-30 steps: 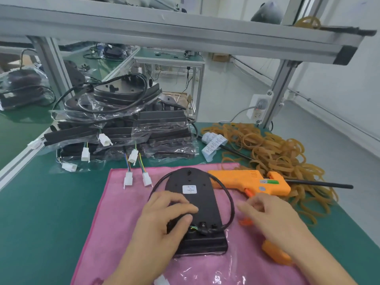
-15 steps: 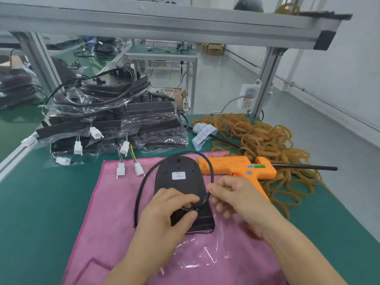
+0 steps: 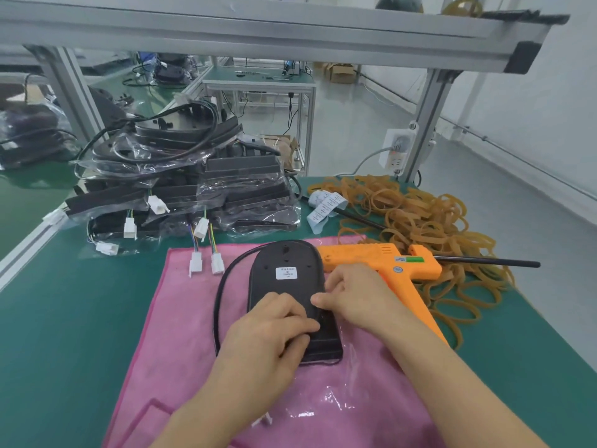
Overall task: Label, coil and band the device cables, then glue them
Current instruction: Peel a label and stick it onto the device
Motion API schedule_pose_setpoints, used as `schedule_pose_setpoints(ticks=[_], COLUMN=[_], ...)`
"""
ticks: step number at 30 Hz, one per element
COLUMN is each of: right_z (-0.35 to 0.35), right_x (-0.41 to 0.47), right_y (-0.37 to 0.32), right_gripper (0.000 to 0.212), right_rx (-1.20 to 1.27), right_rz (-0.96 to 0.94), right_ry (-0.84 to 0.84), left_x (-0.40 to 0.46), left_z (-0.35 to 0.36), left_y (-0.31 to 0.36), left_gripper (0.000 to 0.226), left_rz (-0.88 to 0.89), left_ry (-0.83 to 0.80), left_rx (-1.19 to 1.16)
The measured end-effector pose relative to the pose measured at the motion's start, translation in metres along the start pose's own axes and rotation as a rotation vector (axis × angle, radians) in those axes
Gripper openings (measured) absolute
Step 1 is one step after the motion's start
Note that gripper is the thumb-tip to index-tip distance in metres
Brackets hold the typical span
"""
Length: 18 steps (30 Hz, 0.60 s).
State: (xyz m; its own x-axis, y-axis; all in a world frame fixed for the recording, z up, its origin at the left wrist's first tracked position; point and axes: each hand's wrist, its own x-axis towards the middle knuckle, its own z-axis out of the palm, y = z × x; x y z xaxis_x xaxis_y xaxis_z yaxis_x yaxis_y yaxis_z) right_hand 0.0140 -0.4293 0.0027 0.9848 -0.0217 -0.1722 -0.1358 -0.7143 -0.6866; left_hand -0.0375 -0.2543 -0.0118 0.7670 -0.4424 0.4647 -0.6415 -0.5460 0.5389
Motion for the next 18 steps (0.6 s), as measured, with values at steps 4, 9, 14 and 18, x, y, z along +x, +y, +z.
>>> schedule_pose_setpoints(ticks=[4,9,14,18], right_z=[-0.001,0.002,0.009,0.009], right_x=[0.005,0.002,0.000,-0.002], right_y=[0.001,-0.003,-0.008,-0.010], right_gripper=[0.028,0.024,0.011,0.026], right_rx=[0.011,-0.040,-0.110,-0.252], right_rz=[-0.010,-0.109,-0.237,-0.209], right_ry=[-0.034,0.039,0.044,-0.028], left_x=[0.014,0.038,0.047,0.046], left_z=[-0.017,-0.025,-0.020,-0.018], left_y=[-0.028,-0.095,-0.105,-0.100], left_gripper=[0.025,0.030,0.044,0.032], left_rz=[-0.326,-0.709,-0.764,-0.671], left_ry=[0.247,0.144,0.052,-0.017], left_rx=[-0.265,0.148,0.329,0.572])
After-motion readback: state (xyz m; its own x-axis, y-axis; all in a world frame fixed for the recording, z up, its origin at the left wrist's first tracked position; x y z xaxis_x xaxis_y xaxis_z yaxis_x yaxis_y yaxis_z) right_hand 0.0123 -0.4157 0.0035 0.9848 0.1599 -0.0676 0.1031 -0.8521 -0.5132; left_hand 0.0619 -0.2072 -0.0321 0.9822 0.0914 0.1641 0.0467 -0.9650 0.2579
